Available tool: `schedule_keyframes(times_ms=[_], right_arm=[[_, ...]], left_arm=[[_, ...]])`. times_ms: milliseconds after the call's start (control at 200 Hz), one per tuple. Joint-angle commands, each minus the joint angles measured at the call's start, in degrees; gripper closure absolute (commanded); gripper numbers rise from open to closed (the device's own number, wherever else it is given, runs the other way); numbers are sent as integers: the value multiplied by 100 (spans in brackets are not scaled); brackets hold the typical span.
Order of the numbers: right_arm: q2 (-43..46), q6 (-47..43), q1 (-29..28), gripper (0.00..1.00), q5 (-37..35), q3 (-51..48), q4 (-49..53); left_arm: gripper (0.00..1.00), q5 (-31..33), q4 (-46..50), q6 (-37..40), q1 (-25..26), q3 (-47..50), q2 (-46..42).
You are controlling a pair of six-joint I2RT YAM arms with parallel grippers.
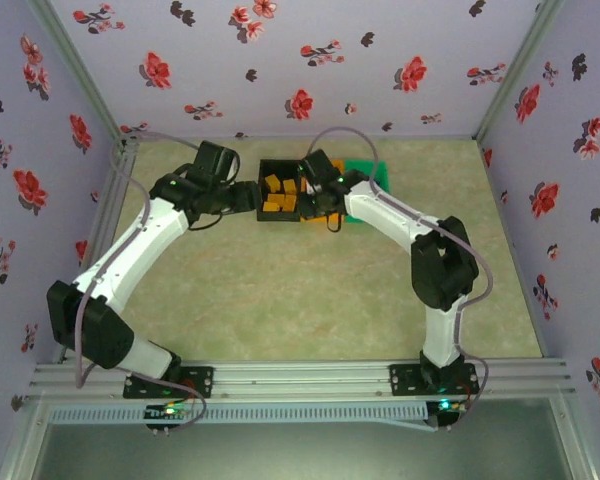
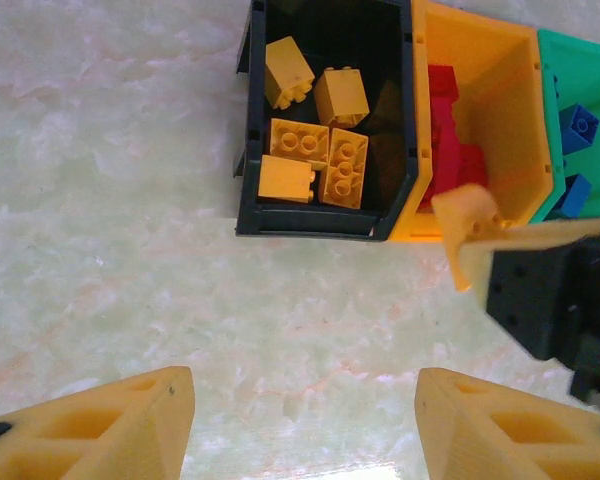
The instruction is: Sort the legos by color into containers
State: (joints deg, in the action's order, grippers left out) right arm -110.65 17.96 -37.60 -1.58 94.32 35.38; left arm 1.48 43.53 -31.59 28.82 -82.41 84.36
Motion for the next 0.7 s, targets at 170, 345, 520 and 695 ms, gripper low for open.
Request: schedule_keyframes(times_ms=[170,345,520,695], right_arm=[[-1262,36,3,87,138,2044,438],[-2208,163,16,81,162,3280,696],[-2598,253,78,44,269,3734,885],[-2308,133,80,33,164,3552,936]], left_arm=[[39,124,256,-89,-36,4,-328],[38,185,336,-93,-41,74,-467],[38,251,400,-79,-51,130,-590],[37,295,393,-70,-45,133,-669]])
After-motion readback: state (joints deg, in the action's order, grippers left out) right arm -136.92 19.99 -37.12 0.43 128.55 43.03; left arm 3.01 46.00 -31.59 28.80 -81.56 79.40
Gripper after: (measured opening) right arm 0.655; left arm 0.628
